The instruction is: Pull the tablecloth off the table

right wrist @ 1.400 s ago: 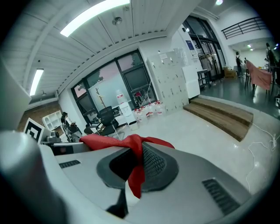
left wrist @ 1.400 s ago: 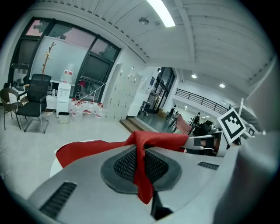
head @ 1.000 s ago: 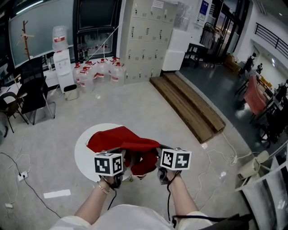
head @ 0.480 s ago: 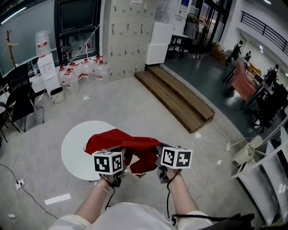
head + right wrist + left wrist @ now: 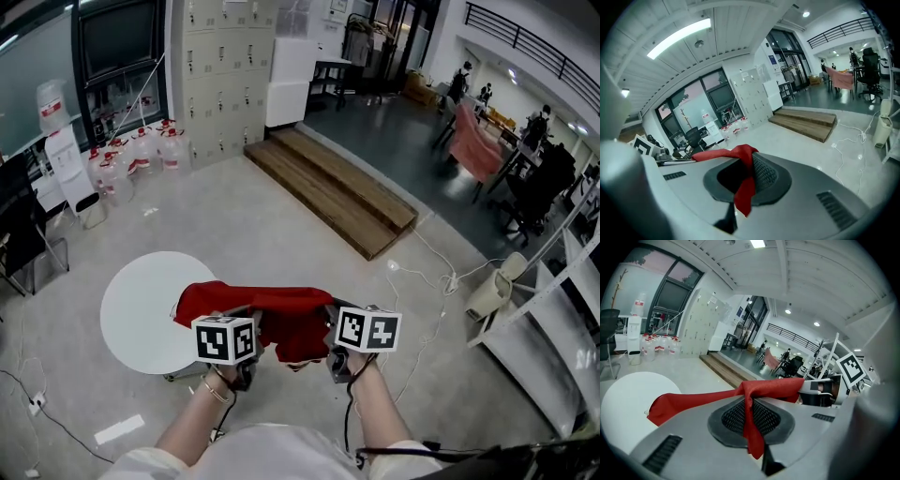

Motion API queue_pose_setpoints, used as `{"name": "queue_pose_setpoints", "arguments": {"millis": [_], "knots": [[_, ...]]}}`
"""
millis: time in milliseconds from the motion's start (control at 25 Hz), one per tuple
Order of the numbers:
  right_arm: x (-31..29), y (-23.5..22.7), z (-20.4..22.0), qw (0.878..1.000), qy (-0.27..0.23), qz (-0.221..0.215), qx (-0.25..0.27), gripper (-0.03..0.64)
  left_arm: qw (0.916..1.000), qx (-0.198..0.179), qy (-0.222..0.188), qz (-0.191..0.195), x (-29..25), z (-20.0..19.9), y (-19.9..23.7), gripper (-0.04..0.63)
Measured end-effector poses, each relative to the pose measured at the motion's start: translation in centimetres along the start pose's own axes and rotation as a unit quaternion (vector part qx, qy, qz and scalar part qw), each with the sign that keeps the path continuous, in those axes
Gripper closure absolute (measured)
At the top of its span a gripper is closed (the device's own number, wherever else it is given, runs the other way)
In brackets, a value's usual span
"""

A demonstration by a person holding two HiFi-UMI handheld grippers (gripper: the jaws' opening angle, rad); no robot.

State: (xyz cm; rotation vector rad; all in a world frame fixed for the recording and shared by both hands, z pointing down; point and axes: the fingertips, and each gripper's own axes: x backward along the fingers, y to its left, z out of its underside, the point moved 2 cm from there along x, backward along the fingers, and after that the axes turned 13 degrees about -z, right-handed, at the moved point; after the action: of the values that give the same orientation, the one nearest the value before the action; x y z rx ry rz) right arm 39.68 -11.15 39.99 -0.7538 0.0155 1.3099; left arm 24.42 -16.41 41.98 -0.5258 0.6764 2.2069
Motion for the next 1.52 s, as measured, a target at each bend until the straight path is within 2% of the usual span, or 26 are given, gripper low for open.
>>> {"name": "queue_pose_setpoints", "arguments": {"millis": [440,800,960,1160,1360,1520], "knots": [[6.8,-6.6,2.4,0.999,-0.019,0.031,-0.031,0.58,0.9984,-0.039,0.031,0.028,-2.5,4.0,-8.0,0.572],[10.6,-10.9,4.3,0.996,-0.028,0.059,-0.06,0.58,0.9942,-0.07,0.067,0.047,-4.6,7.1,-12.7,0.572],[11.4,-12.0,5.2,0.995,-0.021,0.077,-0.061,0.58,0.9942,-0.071,0.071,0.038,-5.1,7.5,-13.0,0.572],[12.7,-13.1,5.8,0.993,-0.041,0.094,-0.059,0.58,0.9939,-0.07,0.078,0.035,-5.4,8.4,-13.3,0.572],[14.0,-13.4,6.5,0.991,-0.047,0.112,-0.061,0.58,0.9935,-0.081,0.067,0.044,-5.1,8.4,-14.2,0.572],[13.4,-13.1,7.1,0.989,-0.052,0.116,-0.077,0.58,0.9944,-0.088,0.042,0.04,-4.8,6.8,-13.7,0.572]]}}
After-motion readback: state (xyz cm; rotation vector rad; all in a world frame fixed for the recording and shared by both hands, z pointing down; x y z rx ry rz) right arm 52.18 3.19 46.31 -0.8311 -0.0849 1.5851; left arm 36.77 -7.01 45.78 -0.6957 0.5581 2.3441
